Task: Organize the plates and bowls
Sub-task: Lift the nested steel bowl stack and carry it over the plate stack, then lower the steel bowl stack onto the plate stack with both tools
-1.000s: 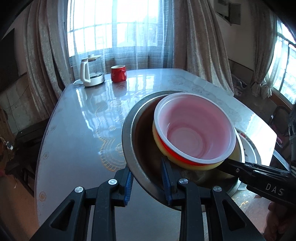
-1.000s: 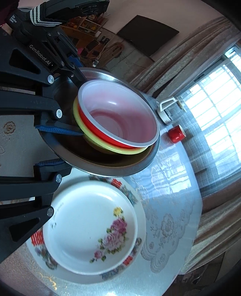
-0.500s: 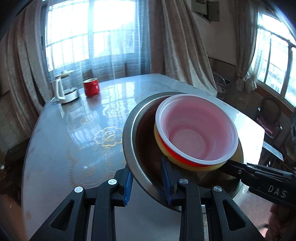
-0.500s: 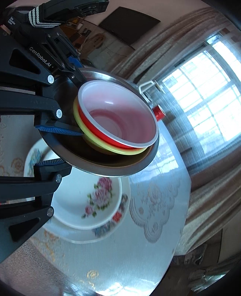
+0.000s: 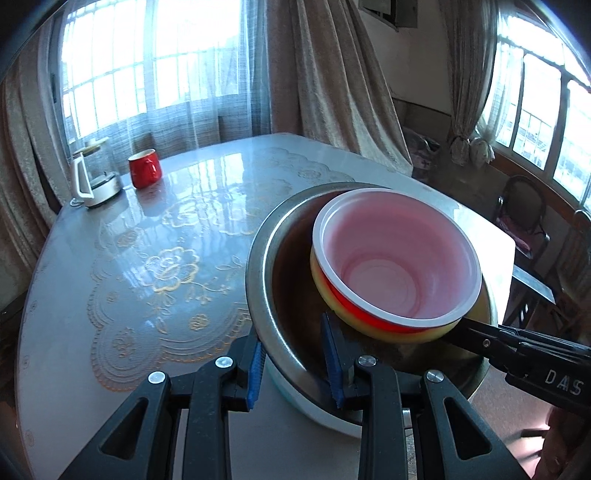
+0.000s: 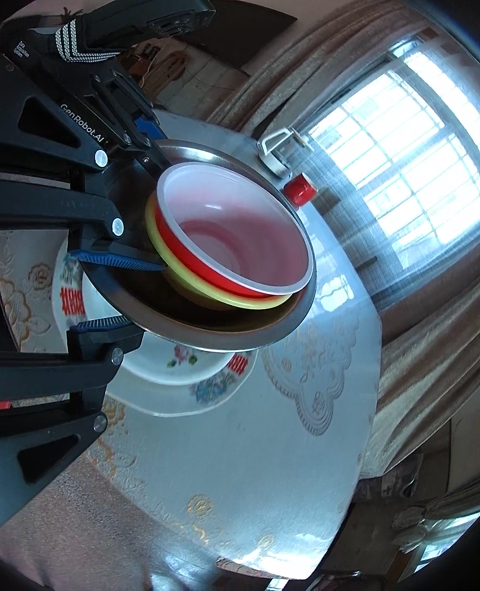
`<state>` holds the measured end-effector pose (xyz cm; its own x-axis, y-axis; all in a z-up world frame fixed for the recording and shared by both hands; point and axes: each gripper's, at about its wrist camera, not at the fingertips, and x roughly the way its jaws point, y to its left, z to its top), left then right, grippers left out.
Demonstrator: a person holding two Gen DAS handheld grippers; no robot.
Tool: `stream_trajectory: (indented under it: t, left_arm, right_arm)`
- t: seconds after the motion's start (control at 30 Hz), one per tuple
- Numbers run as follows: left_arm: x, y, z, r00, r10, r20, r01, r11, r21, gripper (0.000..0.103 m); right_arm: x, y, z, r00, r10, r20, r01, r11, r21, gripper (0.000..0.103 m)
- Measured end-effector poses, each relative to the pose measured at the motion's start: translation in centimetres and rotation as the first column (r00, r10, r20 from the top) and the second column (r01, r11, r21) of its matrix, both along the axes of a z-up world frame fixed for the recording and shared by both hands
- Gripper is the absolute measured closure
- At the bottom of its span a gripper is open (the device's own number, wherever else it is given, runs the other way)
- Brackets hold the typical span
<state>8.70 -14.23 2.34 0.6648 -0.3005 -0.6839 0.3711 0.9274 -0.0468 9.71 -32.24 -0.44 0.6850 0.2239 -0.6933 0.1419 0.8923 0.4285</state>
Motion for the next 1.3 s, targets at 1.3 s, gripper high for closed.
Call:
stream_trajectory:
  t: [1.3]
  left_arm:
    - [0.5,-1.3,-2.5,0.998,-0.002,-0.064,0.003,1.0,0.014,0.073]
  right_arm:
    - [-1.2,-2.4,-2.1,0.997,-0.07,-0.031,0.07,0.998,-0.001,0.083]
